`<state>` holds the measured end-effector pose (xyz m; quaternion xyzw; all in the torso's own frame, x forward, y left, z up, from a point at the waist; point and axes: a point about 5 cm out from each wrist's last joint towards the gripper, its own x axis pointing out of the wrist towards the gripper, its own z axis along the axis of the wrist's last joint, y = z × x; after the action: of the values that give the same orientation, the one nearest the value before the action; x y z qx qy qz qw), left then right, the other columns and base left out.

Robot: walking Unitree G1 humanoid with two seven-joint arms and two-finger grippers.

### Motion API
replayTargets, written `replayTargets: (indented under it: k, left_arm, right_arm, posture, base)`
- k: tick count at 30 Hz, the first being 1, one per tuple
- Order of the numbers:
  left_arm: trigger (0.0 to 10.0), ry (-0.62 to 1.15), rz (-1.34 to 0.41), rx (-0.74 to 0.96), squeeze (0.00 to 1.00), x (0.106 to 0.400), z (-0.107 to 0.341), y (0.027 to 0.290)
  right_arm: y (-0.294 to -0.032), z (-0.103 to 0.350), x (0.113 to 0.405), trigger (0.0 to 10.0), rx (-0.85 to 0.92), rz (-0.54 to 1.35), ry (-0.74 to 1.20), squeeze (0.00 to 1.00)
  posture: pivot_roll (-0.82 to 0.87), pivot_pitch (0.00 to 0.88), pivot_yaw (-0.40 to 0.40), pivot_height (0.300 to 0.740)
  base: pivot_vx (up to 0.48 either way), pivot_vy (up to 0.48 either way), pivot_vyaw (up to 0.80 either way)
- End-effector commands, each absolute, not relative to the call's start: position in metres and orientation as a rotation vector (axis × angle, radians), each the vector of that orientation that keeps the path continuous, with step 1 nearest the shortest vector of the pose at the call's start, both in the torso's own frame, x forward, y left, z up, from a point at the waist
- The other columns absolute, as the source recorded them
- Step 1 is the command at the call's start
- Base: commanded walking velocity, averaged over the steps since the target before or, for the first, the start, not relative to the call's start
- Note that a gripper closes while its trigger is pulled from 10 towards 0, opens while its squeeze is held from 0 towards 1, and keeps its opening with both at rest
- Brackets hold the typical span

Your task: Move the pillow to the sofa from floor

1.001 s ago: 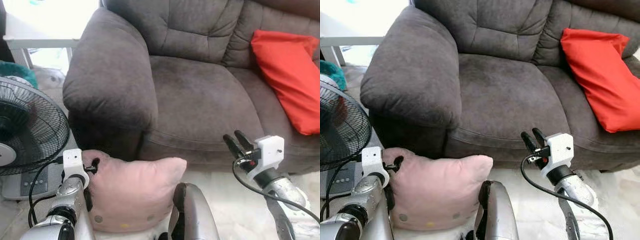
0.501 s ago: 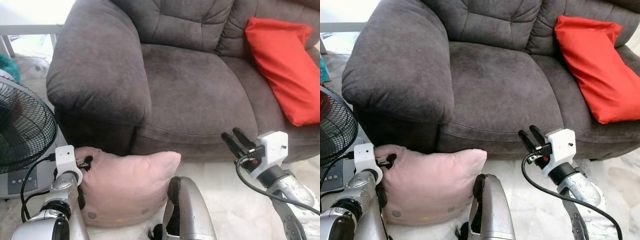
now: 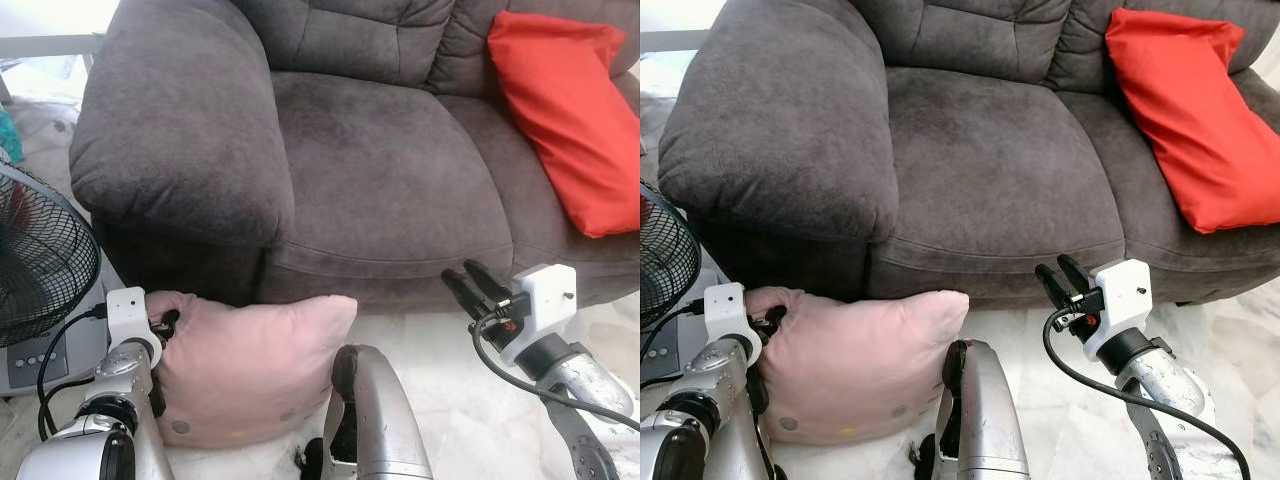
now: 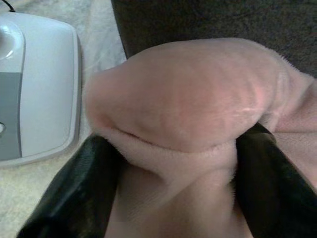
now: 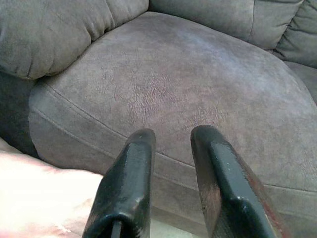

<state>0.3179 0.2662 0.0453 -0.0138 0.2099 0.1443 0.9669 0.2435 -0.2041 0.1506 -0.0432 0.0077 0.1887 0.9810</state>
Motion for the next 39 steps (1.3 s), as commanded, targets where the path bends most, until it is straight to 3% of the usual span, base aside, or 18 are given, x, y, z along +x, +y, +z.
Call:
replayTargets:
  k: [1, 39]
  left_arm:
    - [0.0, 0.467, 0.305, -0.044, 0.0, 0.3142, 0.0386, 0.2649]
    - [0.0, 0.45, 0.258, -0.032, 0.0, 0.317, 0.0401, 0.2592]
  right_arm:
    - [-0.2086, 0.1535, 0.2411, 10.0, -0.102, 0.359, 0.018, 0.0]
    - [-0.2, 0.1443, 0.2467, 10.0, -0.075, 0.33, 0.008, 0.0]
  posture:
    - [-0.09, 0.164, -0.302, 0.429]
    - [-0.05, 0.131, -0.25, 0.429]
  base:
    - [0.0, 0.0, 0.0]
    - [0.0, 0.0, 0.0]
